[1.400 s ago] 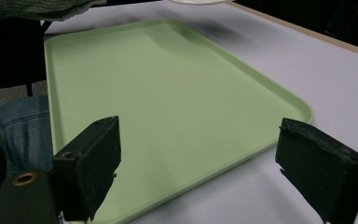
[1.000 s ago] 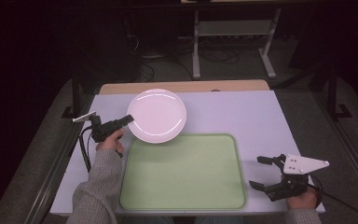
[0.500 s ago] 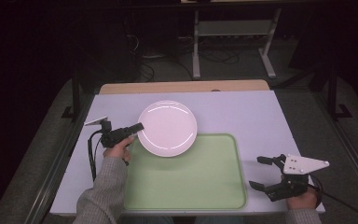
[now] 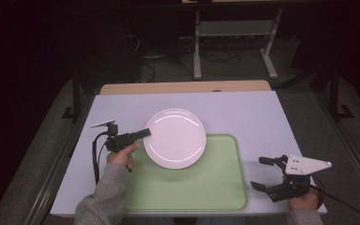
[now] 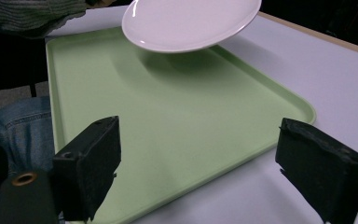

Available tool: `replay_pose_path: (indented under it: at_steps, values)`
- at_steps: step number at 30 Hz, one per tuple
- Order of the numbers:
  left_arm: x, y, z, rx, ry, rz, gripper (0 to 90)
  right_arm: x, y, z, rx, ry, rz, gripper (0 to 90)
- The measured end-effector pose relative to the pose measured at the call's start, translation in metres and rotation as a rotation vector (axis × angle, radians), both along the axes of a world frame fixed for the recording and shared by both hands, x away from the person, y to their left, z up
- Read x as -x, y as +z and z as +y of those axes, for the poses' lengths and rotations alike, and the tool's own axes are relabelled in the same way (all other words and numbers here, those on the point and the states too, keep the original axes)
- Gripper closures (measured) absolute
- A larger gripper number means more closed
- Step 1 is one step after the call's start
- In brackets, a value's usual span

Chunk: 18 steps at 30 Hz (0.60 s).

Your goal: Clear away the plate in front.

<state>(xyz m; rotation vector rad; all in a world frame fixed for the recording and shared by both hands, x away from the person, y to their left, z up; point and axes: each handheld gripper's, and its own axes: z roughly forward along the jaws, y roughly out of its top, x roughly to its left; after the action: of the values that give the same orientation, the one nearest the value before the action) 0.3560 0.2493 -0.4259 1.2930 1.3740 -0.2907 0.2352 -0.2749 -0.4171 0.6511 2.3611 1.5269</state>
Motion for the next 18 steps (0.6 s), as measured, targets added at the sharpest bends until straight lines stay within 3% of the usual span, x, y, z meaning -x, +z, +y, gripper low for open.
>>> replay_pose_path:
  at_steps: [13,16,18]
  values:
    - [0.014,-0.003,-0.016,-0.105,-0.095,0.021,86.1,0.000,0.000,0.000,0.001,0.004,-0.002,13.2]
    - [0.017,-0.007,-0.018,-0.156,-0.112,0.034,86.3,0.000,0.000,0.000,0.001,0.006,-0.002,13.2]
    - [0.019,-0.011,-0.015,-0.147,-0.113,0.047,86.6,0.001,0.000,0.001,0.000,0.006,-0.003,13.2]
